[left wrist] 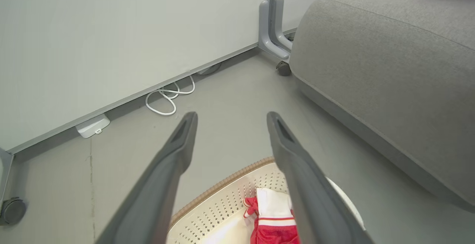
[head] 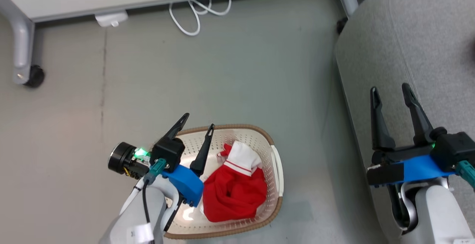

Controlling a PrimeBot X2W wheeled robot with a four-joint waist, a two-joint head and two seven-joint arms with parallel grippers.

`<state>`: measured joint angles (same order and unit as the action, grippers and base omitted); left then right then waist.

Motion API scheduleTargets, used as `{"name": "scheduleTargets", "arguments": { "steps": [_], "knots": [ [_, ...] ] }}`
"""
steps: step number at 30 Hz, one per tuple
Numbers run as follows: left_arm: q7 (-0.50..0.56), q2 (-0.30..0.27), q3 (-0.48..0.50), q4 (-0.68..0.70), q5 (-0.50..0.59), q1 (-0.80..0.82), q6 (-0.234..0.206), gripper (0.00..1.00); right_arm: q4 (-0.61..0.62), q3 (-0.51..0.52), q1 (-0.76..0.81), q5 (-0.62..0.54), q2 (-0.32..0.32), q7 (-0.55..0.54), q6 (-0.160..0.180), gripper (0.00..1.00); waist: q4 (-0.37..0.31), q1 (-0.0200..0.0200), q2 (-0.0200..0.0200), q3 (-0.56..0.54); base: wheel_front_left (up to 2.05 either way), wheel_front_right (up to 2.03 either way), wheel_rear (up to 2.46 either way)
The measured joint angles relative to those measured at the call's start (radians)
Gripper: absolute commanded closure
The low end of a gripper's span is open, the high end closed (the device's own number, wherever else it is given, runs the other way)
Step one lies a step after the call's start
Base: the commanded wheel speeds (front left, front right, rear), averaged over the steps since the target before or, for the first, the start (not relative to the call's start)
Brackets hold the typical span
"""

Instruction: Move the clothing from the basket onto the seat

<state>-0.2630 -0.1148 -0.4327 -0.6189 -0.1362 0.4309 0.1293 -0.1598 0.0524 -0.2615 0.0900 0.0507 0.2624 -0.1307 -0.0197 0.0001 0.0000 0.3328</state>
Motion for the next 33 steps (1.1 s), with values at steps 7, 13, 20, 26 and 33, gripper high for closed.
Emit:
{"name": "scheduleTargets", "arguments": {
  "steps": [7,13,20,26,33],
  "knots": [
    [0.000,-0.021,-0.132,-0.161,-0.074,0.106,0.000,0.00,0.014,-0.007,-0.046,-0.001,0.000,0.000,0.000,0.00,-0.032,0.0001,0.0000,0.097,0.00,0.00,0.00],
    [0.000,-0.036,-0.241,-0.281,-0.142,0.187,0.000,0.00,0.022,-0.016,-0.088,-0.001,0.000,0.000,0.000,0.00,-0.057,0.0001,0.0000,0.174,0.00,0.00,0.00],
    [0.001,-0.037,-0.377,-0.421,-0.230,0.267,0.000,0.00,0.037,-0.027,-0.131,-0.001,0.000,0.000,0.000,0.00,-0.080,0.0000,0.0000,0.262,0.00,0.00,0.00],
    [0.043,-0.038,-0.480,-0.494,-0.310,0.325,0.000,0.00,0.050,-0.032,-0.162,-0.003,0.000,0.000,0.000,0.00,-0.094,0.0001,0.0000,0.338,0.00,0.00,0.00],
    [0.132,-0.050,-0.578,-0.528,-0.414,0.371,0.000,0.00,0.067,-0.025,-0.183,-0.013,0.002,0.000,0.000,0.00,-0.102,0.0000,0.0000,0.419,0.00,0.00,0.00]
  ]
}}
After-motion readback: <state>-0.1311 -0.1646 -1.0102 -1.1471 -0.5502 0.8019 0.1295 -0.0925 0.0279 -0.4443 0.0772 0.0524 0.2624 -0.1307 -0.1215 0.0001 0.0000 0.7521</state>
